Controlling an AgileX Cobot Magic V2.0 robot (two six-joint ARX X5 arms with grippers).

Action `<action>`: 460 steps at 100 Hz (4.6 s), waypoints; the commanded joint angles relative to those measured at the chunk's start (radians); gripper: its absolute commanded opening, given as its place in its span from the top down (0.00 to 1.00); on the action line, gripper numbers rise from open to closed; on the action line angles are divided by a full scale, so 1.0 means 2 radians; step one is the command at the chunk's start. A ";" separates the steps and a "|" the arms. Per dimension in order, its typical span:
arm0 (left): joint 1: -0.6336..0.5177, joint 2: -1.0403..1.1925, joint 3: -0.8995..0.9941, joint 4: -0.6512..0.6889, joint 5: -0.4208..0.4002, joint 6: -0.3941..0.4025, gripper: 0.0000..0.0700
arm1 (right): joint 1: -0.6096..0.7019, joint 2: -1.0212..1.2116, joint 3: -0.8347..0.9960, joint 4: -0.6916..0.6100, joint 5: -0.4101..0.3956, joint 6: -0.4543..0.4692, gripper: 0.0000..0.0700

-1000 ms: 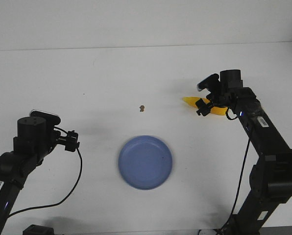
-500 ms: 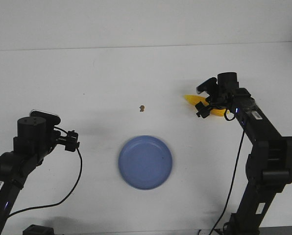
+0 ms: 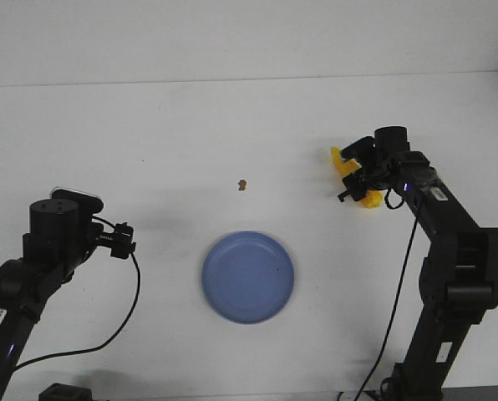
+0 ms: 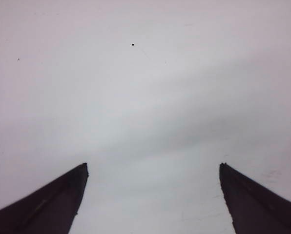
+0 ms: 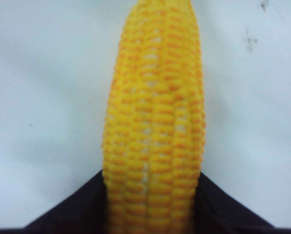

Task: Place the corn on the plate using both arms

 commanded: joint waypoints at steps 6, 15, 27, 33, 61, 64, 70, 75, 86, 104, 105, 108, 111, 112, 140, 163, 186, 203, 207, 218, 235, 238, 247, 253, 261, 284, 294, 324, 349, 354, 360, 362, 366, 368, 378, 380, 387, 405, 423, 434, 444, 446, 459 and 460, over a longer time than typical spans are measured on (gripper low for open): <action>0.000 0.005 0.005 0.002 -0.001 -0.002 0.21 | 0.001 -0.001 0.009 -0.006 -0.021 0.017 0.83; 0.000 0.005 0.005 0.002 -0.001 -0.002 0.21 | 0.001 -0.022 0.009 -0.008 -0.039 0.027 0.83; 0.000 0.005 0.005 0.002 -0.001 -0.002 0.21 | 0.006 -0.063 0.009 -0.014 -0.039 0.067 0.83; 0.000 0.005 0.005 0.002 -0.001 -0.002 0.21 | 0.012 -0.086 0.009 -0.030 -0.039 0.083 0.83; 0.000 0.005 0.005 0.002 -0.001 -0.002 0.21 | 0.066 -0.172 0.008 -0.125 -0.040 0.150 0.83; 0.000 0.005 0.005 0.002 -0.001 -0.002 0.21 | 0.075 -0.178 0.008 -0.135 -0.040 0.154 0.83; 0.000 0.005 0.005 0.002 -0.001 -0.002 0.21 | 0.096 -0.183 0.008 -0.150 -0.038 0.161 0.82; 0.000 0.005 0.005 0.002 -0.001 -0.002 0.21 | 0.114 -0.185 0.008 -0.160 -0.036 0.169 0.82; 0.000 0.005 0.005 0.002 -0.001 -0.002 0.21 | 0.157 -0.185 0.002 -0.171 -0.020 0.179 0.81; 0.000 0.005 0.005 0.002 -0.001 -0.002 0.21 | 0.239 -0.184 -0.020 -0.166 0.015 0.198 0.80; 0.000 0.005 0.005 0.002 -0.001 -0.002 0.21 | 0.243 -0.184 -0.022 -0.164 0.016 0.199 0.80; 0.000 0.005 0.005 0.002 -0.001 -0.002 0.21 | 0.256 -0.184 -0.027 -0.162 0.017 0.201 0.80; 0.000 0.005 0.005 0.002 -0.001 -0.002 0.21 | 0.268 -0.184 -0.033 -0.158 0.016 0.205 0.80; 0.000 0.005 0.005 0.002 -0.001 -0.002 0.21 | 0.271 -0.184 -0.034 -0.157 0.017 0.207 0.80; 0.000 0.005 0.005 0.002 -0.001 -0.004 0.21 | 0.352 -0.184 -0.103 -0.097 0.015 0.254 0.80; 0.000 0.005 0.005 0.002 -0.001 -0.006 0.21 | 0.390 -0.184 -0.151 -0.054 0.016 0.287 0.80; 0.000 0.005 0.005 0.002 -0.001 -0.006 0.21 | 0.401 -0.184 -0.159 -0.046 0.032 0.292 0.73; 0.000 0.005 0.005 0.002 -0.001 -0.007 0.21 | 0.401 -0.184 -0.159 -0.045 0.032 0.292 0.54; 0.000 0.005 0.005 0.002 -0.001 -0.007 0.21 | 0.401 -0.184 -0.159 -0.045 0.032 0.292 0.51; 0.000 0.005 0.005 0.002 -0.001 -0.007 0.21 | 0.401 -0.184 -0.159 -0.045 0.032 0.292 0.46; 0.000 0.005 0.005 0.002 -0.001 -0.009 0.21 | 0.401 -0.184 -0.159 -0.045 0.032 0.292 0.26; 0.000 0.005 0.005 0.002 -0.001 -0.009 0.21 | 0.401 -0.184 -0.159 -0.045 0.032 0.292 0.25; 0.000 0.005 0.005 0.002 -0.001 -0.009 0.21 | 0.401 -0.184 -0.159 -0.045 0.032 0.293 0.22; 0.000 0.005 0.005 0.002 -0.001 -0.009 0.21 | 0.401 -0.184 -0.159 -0.042 0.032 0.294 0.22; 0.000 0.005 0.005 0.002 -0.001 -0.009 0.21 | 0.401 -0.184 -0.159 -0.030 0.032 0.297 0.22; 0.000 0.005 0.005 0.002 -0.001 -0.014 0.22 | 0.384 -0.211 -0.159 0.005 0.035 0.305 0.22; 0.000 0.005 0.005 0.002 -0.001 -0.014 0.22 | 0.364 -0.233 -0.159 -0.004 0.052 0.301 0.22; 0.000 0.005 0.005 0.003 -0.001 -0.015 0.36 | 0.262 -0.327 -0.159 -0.031 0.059 0.271 0.22; 0.000 0.005 0.005 0.003 -0.001 -0.027 0.36 | 0.164 -0.415 -0.161 -0.072 0.077 0.248 0.22; 0.000 0.004 0.005 0.003 -0.001 -0.028 0.36 | 0.148 -0.436 -0.165 -0.073 0.079 0.246 0.22; 0.001 0.004 0.005 0.002 -0.001 -0.033 0.36 | 0.131 -0.465 -0.173 -0.072 0.081 0.243 0.22; 0.001 0.004 0.005 0.002 -0.001 -0.037 0.36 | 0.126 -0.475 -0.177 -0.072 0.081 0.242 0.22; 0.002 0.003 0.005 0.002 -0.001 -0.044 0.36 | 0.116 -0.495 -0.187 -0.070 0.082 0.240 0.22; 0.004 0.003 0.005 0.002 -0.001 -0.047 0.36 | 0.112 -0.505 -0.192 -0.069 0.082 0.238 0.22; 0.010 -0.002 0.004 0.002 -0.001 -0.056 0.36 | 0.092 -0.554 -0.224 -0.062 0.083 0.235 0.22; 0.010 -0.004 0.004 0.002 -0.001 -0.057 0.36 | 0.089 -0.564 -0.233 -0.059 0.083 0.235 0.22; 0.010 -0.012 0.002 0.003 -0.001 -0.064 0.35 | 0.079 -0.600 -0.265 -0.047 0.083 0.235 0.22; 0.010 -0.073 -0.045 0.044 -0.001 -0.088 0.34 | 0.070 -0.686 -0.353 -0.009 0.084 0.243 0.22; 0.010 -0.168 -0.136 0.083 -0.015 -0.111 0.34 | 0.070 -0.755 -0.422 0.012 0.084 0.257 0.22; 0.010 -0.226 -0.184 0.085 -0.032 -0.117 0.31 | 0.070 -0.787 -0.441 0.024 0.084 0.265 0.22; 0.010 -0.273 -0.213 0.082 -0.034 -0.117 0.25 | 0.070 -0.806 -0.442 0.033 0.080 0.265 0.22; 0.010 -0.281 -0.216 0.081 -0.034 -0.117 0.24 | 0.070 -0.809 -0.442 0.033 0.080 0.265 0.22; 0.010 -0.315 -0.220 0.084 -0.039 -0.120 0.23 | 0.070 -0.814 -0.443 0.033 0.080 0.265 0.22; 0.010 -0.317 -0.220 0.084 -0.041 -0.120 0.23 | 0.070 -0.814 -0.443 0.033 0.080 0.265 0.22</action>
